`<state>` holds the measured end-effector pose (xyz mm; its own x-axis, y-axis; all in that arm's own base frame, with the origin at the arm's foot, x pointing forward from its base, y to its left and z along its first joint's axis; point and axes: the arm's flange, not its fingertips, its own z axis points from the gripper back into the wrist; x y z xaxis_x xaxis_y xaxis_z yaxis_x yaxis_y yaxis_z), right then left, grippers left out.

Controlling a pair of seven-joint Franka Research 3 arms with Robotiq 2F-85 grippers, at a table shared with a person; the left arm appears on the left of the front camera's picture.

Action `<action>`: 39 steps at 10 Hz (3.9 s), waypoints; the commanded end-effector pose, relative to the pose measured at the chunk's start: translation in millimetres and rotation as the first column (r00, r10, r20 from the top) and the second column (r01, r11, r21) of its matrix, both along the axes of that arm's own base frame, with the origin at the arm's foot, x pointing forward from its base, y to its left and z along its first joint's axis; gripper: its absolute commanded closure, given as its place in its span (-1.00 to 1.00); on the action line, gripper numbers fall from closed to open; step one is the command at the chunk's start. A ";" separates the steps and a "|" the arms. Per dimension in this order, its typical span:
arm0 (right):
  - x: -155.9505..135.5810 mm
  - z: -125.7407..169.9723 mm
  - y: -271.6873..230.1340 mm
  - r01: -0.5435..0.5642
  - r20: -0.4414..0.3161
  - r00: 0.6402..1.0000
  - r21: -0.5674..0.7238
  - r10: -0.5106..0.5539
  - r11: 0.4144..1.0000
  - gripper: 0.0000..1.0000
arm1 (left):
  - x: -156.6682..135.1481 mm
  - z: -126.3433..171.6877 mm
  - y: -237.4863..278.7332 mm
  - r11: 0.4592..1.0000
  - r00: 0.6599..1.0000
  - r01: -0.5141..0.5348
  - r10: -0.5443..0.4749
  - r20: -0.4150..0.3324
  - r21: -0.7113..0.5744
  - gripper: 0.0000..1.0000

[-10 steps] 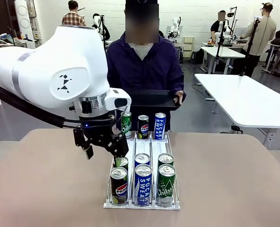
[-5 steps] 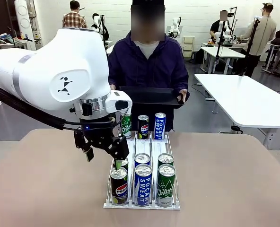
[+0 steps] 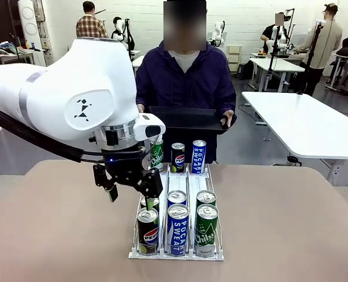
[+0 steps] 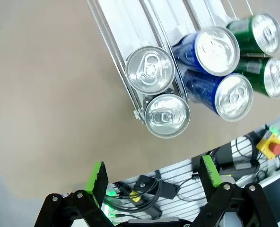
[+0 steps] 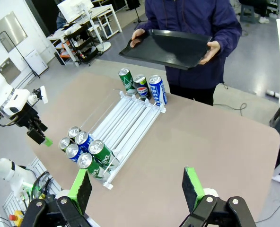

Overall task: Retrieve and hand over the desired beverage to the person.
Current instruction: Pick up a can of the same type that the person held from the Automatic Can Dispenser.

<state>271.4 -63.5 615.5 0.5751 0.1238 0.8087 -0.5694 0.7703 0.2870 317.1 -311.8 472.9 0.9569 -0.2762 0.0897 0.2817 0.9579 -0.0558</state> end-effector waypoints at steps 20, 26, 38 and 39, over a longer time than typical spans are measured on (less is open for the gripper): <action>2.3 -0.5 -0.1 -0.020 0.003 1.000 0.015 0.020 1.000 -1.00 | 30.4 -67.4 -24.8 0.975 0.975 -0.222 0.222 -0.011 -0.005 0.17; 2.3 -0.5 -0.1 -0.020 0.003 1.000 0.015 0.020 1.000 -1.00 | 31.5 -69.8 -26.1 0.979 0.978 -0.205 0.204 -0.036 -0.009 1.00; 2.3 -0.5 -0.1 -0.020 0.003 1.000 0.015 0.020 1.000 -1.00 | -3.4 202.2 -64.5 1.000 0.996 0.024 -0.024 0.090 0.005 1.00; 2.3 -0.5 -0.1 -0.020 0.003 1.000 0.015 0.020 1.000 -1.00 | 7.9 209.9 -75.1 1.000 0.996 0.018 -0.019 0.089 0.006 1.00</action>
<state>271.4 -63.6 615.5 0.5754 0.1236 0.8085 -0.5690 0.7706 0.2871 308.7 -369.1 678.6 0.9396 -0.2895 0.1824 0.3031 0.9516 -0.0514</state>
